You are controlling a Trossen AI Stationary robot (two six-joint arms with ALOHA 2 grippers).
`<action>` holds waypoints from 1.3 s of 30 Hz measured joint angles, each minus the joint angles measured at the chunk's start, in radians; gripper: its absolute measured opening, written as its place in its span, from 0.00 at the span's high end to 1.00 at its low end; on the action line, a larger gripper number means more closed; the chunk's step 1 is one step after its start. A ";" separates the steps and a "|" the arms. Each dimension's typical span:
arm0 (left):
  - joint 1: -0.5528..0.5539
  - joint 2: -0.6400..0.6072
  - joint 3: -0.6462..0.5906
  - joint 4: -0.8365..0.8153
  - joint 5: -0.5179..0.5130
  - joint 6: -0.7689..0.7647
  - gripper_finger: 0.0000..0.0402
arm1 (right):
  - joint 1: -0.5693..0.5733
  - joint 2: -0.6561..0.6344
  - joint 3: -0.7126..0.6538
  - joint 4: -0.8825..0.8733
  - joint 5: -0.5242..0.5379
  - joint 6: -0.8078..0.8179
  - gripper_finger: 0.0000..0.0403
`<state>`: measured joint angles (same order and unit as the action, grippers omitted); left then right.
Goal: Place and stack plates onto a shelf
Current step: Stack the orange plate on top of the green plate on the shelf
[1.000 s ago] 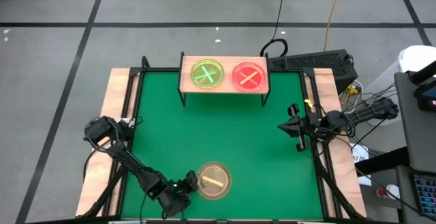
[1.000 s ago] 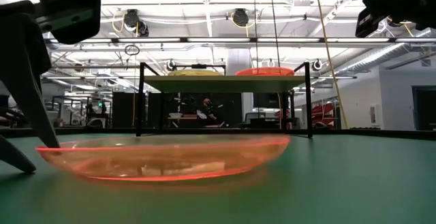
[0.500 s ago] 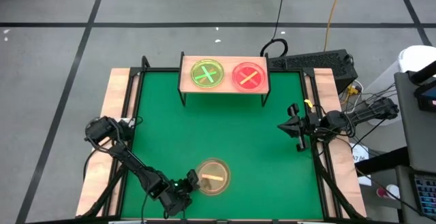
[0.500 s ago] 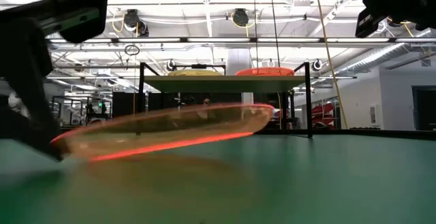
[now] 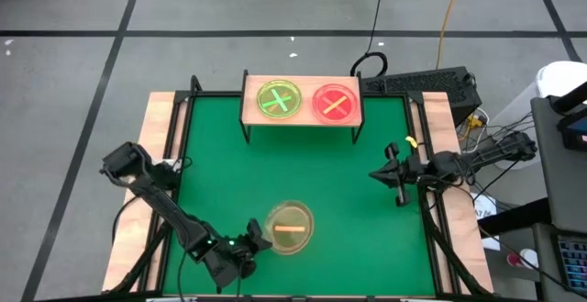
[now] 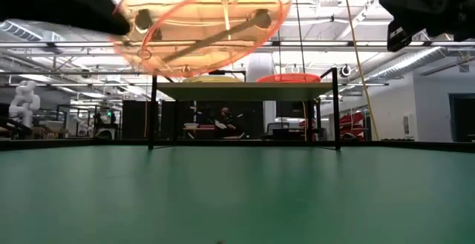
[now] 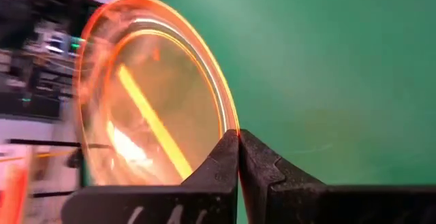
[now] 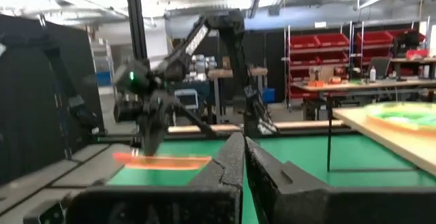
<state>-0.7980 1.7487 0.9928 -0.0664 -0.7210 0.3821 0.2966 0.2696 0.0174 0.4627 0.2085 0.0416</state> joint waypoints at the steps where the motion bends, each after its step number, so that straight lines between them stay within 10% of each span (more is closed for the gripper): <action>1: 0.003 -0.012 0.000 0.000 -0.018 0.017 1.00 | 0.000 0.000 0.000 -0.009 0.000 0.000 1.00; 39: 0.567 -0.399 0.002 -0.134 -0.186 0.589 0.97 | 0.000 0.000 0.000 -0.027 0.000 -0.001 1.00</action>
<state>-0.2308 1.3494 0.9950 -0.2005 -0.9070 0.9715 0.2963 0.2697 0.0174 0.4361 0.2085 0.0406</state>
